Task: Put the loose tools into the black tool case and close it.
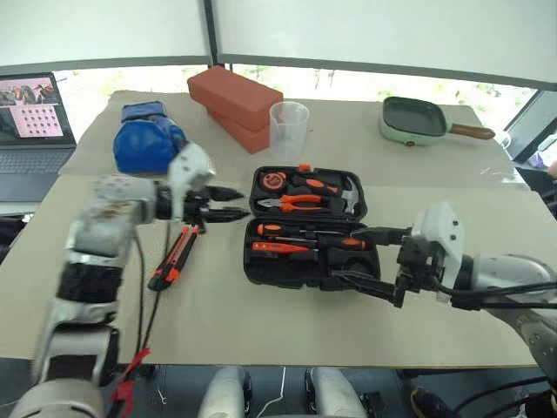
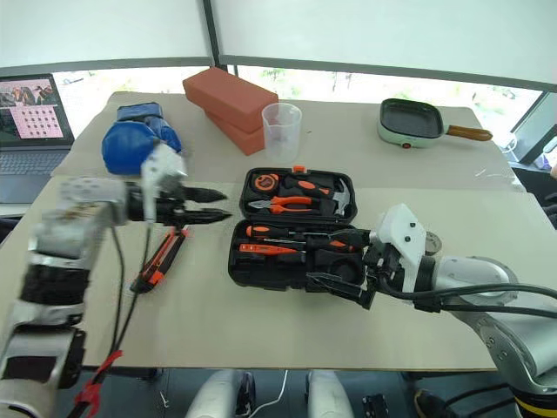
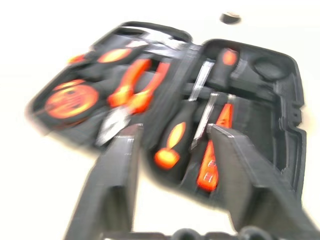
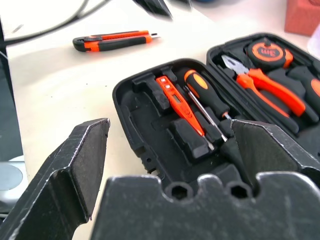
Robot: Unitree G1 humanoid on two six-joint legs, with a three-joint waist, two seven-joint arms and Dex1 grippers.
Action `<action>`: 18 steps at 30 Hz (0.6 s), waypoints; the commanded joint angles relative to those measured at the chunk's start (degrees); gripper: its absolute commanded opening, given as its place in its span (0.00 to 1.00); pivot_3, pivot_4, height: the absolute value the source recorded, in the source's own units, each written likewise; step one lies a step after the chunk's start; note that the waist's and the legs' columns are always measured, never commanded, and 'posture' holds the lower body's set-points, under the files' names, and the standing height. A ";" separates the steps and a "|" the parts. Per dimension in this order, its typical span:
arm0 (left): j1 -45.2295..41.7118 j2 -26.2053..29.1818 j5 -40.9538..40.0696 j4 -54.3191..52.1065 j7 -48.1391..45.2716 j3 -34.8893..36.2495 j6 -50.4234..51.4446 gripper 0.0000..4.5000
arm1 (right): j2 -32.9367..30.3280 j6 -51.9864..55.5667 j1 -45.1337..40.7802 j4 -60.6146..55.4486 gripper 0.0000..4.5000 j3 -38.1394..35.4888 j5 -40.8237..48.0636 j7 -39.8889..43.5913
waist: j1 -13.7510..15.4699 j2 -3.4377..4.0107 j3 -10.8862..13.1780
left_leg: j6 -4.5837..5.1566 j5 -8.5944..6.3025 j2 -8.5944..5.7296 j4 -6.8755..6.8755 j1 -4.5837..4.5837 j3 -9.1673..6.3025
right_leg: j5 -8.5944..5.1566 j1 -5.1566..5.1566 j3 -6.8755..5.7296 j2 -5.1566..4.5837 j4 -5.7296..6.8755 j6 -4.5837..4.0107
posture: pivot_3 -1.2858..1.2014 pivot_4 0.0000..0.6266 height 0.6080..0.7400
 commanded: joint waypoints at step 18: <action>0.82 14.06 -5.63 -7.97 14.81 -6.20 34.55 0.99 | 0.49 -2.15 -5.76 0.11 1.00 2.37 1.84 10.90 | 2.69 -0.18 0.08 | -0.06 0.11 -0.26 -0.38 0.16 0.05 | -0.01 0.09 -0.44 -0.42 -0.02 -0.07 | 0.52 0.24 0.99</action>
